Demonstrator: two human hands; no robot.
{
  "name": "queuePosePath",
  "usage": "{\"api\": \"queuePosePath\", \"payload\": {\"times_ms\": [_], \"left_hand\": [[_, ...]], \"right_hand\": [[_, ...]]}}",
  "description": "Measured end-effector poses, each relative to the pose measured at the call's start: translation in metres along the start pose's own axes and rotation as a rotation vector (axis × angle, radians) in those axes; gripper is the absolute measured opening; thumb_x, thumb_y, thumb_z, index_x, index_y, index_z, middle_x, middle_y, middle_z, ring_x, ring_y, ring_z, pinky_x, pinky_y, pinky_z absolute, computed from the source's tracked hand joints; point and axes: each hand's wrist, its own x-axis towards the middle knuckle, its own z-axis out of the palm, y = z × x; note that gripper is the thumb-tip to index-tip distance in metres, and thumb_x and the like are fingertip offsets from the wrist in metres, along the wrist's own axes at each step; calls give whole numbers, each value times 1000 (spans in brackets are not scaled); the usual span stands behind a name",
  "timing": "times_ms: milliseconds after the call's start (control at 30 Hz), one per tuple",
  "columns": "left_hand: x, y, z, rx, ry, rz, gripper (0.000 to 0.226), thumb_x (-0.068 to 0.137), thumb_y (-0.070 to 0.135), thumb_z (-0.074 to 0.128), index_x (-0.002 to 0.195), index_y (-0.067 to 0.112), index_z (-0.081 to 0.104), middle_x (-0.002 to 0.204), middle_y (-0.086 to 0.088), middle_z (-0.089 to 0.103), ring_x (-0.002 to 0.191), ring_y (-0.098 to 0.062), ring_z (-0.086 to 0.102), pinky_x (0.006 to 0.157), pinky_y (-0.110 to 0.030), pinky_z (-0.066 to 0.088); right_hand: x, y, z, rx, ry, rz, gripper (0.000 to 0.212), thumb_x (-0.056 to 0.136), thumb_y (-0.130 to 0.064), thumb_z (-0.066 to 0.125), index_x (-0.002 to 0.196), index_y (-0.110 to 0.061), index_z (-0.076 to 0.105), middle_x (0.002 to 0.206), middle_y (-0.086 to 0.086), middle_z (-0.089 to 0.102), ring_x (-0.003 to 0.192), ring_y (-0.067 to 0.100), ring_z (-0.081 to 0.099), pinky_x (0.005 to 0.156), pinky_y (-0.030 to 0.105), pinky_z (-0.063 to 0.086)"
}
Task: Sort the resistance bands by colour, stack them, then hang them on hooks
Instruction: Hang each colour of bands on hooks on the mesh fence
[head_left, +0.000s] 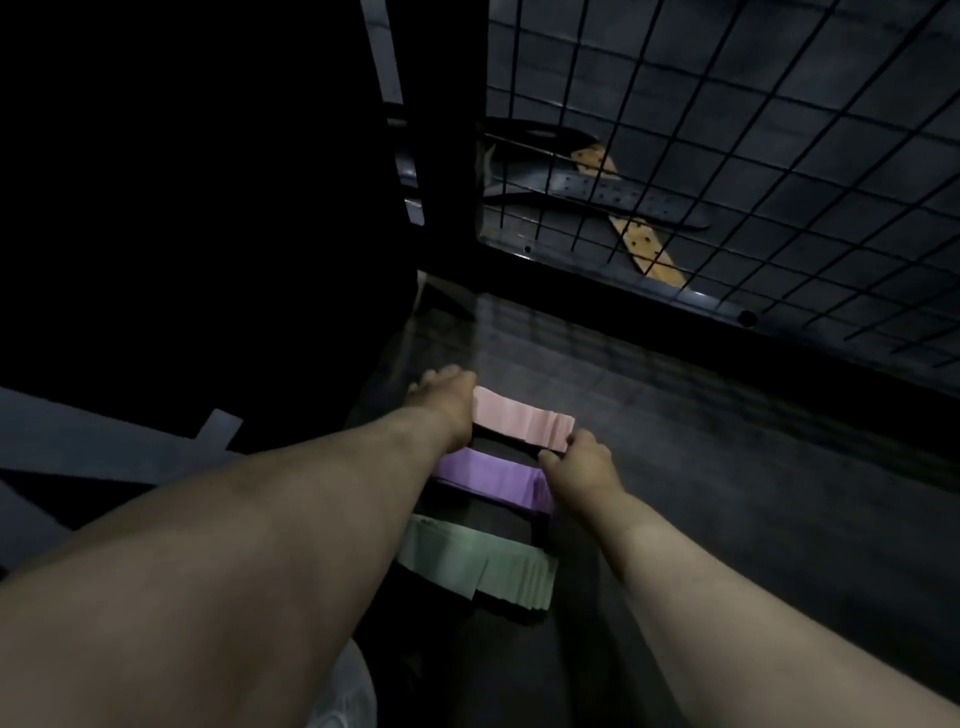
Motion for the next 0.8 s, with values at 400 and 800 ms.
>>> {"api": "queuePosePath", "payload": {"times_ms": [400, 800], "left_hand": [[42, -2, 32, 132, 5, 22, 71, 80, 17, 71, 142, 26, 37, 145, -2, 37, 132, -28, 39, 106, -38, 33], [52, -1, 38, 141, 58, 109, 54, 83, 15, 62, 132, 32, 47, 134, -2, 43, 124, -28, 45, 100, -38, 38]], "right_hand": [[38, 5, 25, 152, 62, 80, 57, 93, -31, 62, 134, -3, 35, 143, 23, 39, 129, 42, 44, 106, 42, 39], [42, 9, 27, 163, 90, 47, 62, 92, -31, 62, 141, -6, 34, 143, 21, 39, 131, 40, 40, 108, 40, 35]]}}
